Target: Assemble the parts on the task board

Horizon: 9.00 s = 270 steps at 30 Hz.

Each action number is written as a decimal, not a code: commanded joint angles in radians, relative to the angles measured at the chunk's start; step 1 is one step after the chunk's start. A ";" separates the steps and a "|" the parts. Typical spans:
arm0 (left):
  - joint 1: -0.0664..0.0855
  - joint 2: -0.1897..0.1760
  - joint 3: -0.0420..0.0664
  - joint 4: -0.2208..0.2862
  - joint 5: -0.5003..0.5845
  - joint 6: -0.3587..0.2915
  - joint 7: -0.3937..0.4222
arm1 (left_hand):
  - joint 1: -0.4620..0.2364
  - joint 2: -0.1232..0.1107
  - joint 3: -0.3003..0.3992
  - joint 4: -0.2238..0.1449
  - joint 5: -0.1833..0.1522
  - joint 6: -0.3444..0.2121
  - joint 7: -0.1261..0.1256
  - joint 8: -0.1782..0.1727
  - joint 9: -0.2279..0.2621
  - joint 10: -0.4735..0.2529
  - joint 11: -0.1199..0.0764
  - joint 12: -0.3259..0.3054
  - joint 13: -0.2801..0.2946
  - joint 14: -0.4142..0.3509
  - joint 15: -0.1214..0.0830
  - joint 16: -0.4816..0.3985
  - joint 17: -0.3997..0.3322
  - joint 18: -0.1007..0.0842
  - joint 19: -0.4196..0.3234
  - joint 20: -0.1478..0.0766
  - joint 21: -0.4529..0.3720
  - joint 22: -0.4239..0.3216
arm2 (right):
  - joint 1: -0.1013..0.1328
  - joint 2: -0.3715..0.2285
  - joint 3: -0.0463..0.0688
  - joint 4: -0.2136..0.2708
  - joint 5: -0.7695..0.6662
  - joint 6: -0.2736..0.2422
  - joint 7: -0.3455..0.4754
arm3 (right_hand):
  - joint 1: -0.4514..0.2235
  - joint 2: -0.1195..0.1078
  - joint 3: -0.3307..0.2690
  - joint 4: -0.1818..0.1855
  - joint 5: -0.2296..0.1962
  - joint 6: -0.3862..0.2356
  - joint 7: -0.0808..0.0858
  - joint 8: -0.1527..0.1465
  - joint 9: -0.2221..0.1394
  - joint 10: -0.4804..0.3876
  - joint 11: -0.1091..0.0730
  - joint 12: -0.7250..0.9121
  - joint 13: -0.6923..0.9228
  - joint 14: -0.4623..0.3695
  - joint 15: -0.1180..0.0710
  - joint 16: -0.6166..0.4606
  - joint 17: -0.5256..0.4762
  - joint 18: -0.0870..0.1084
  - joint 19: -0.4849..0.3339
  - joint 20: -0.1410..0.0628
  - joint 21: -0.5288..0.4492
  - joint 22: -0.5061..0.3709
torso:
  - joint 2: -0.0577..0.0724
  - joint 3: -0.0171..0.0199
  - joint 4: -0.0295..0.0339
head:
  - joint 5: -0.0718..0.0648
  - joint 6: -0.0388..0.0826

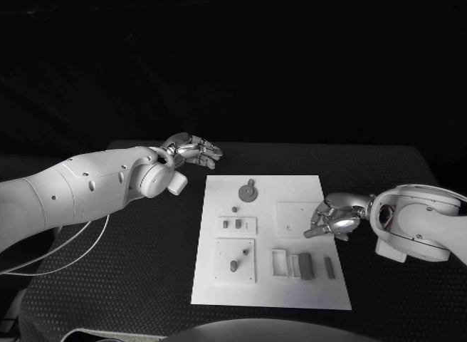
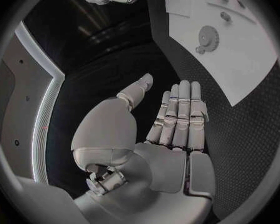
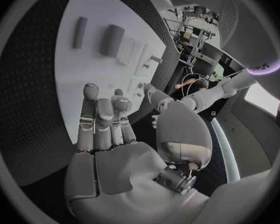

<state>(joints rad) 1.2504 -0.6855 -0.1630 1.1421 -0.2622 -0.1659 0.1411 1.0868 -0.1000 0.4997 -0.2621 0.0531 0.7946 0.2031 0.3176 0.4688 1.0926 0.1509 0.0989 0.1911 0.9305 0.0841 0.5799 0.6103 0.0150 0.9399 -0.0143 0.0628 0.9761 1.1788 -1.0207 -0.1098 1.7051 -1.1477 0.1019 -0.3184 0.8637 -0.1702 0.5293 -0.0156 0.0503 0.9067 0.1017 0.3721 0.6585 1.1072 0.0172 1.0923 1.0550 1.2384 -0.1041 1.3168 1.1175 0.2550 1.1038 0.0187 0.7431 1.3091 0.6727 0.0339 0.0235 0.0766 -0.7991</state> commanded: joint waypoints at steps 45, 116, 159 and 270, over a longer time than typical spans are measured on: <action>0.001 0.001 -0.001 0.003 -0.001 0.010 0.009 | -0.016 0.002 -0.007 0.005 -0.001 -0.002 -0.003 0.008 -0.001 0.001 -0.003 0.007 0.002 0.003 0.005 -0.008 0.003 0.003 -0.002 0.004 0.006 -0.002 | -0.108 0.088 -0.068 -0.031 0.033 -0.009 -0.177 | -0.031 0.025 -0.026 0.064 0.000 0.055 -0.001 -0.066 0.005 -0.032 -0.028 0.030 0.025 0.013 -0.010 0.107 0.019 0.007 -0.037 -0.023 0.098 0.021 | -0.001 -0.0001 -0.0051 | -0.012 -0.032; 0.001 0.005 -0.002 0.005 -0.001 0.018 -0.003 | -0.020 0.002 -0.007 0.010 -0.001 -0.005 -0.003 0.009 -0.003 -0.003 -0.002 0.007 0.002 0.002 0.005 -0.011 0.004 0.002 -0.005 0.004 0.006 -0.004 | -0.071 0.174 -0.087 -0.050 0.138 -0.174 -0.182 | -0.005 0.235 0.149 -0.272 0.000 0.156 -0.023 -0.077 0.007 0.016 -0.047 0.036 0.024 0.040 -0.022 0.149 -0.011 0.007 -0.022 -0.014 0.129 0.017 | -0.002 -0.0015 -0.0067 | -0.005 -0.040; 0.001 0.003 -0.002 0.005 -0.001 0.022 -0.009 | -0.023 0.001 -0.008 0.014 -0.001 -0.007 -0.002 0.009 -0.005 -0.006 -0.001 0.008 0.002 0.001 0.006 -0.013 0.006 0.002 -0.006 0.005 0.006 -0.005 | -0.087 0.189 -0.088 -0.051 0.181 -0.181 -0.175 | -0.062 0.150 0.146 -0.234 0.000 0.160 -0.023 -0.088 0.006 0.021 -0.047 0.025 0.018 0.033 -0.024 0.149 -0.038 0.007 -0.015 -0.017 0.127 0.013 | -0.002 -0.0014 -0.0067 | 0.007 -0.047; 0.001 -0.005 -0.002 0.006 -0.001 0.028 -0.013 | -0.023 -0.001 -0.007 0.019 -0.001 -0.009 -0.001 0.012 -0.007 -0.010 0.000 0.010 0.003 -0.001 0.007 -0.017 0.009 0.002 -0.009 0.006 0.006 -0.006 | -0.121 0.157 -0.089 0.003 -0.630 -0.263 0.315 | 0.239 -0.036 0.153 -0.271 0.000 0.270 -0.076 0.004 0.167 0.101 -0.095 0.104 0.078 0.046 -0.040 0.175 -0.065 0.007 0.009 -0.027 0.131 0.016 | -0.002 -0.0014 -0.0061 | 0.006 -0.055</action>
<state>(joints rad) 1.2504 -0.6912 -0.1654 1.1458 -0.2622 -0.1532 0.1223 1.0710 -0.1000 0.4923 -0.2491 0.0530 0.7912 0.1996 0.3251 0.4627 1.0926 0.1510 0.1028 0.1929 0.9305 0.0840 0.5682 0.6178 0.0149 0.9364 -0.0108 0.0628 0.9712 1.0607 -0.8658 -0.1988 1.7089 -1.6938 -0.1366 -0.0070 1.0929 -0.2080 0.6820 -0.2829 0.0466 1.1696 0.0286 0.3726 0.8246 1.2028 -0.0768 1.1915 1.1330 1.2757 -0.1441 1.4851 1.0521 0.2483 1.1041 -0.0089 0.8676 1.3085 0.6712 0.0328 0.0173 0.0821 -0.8536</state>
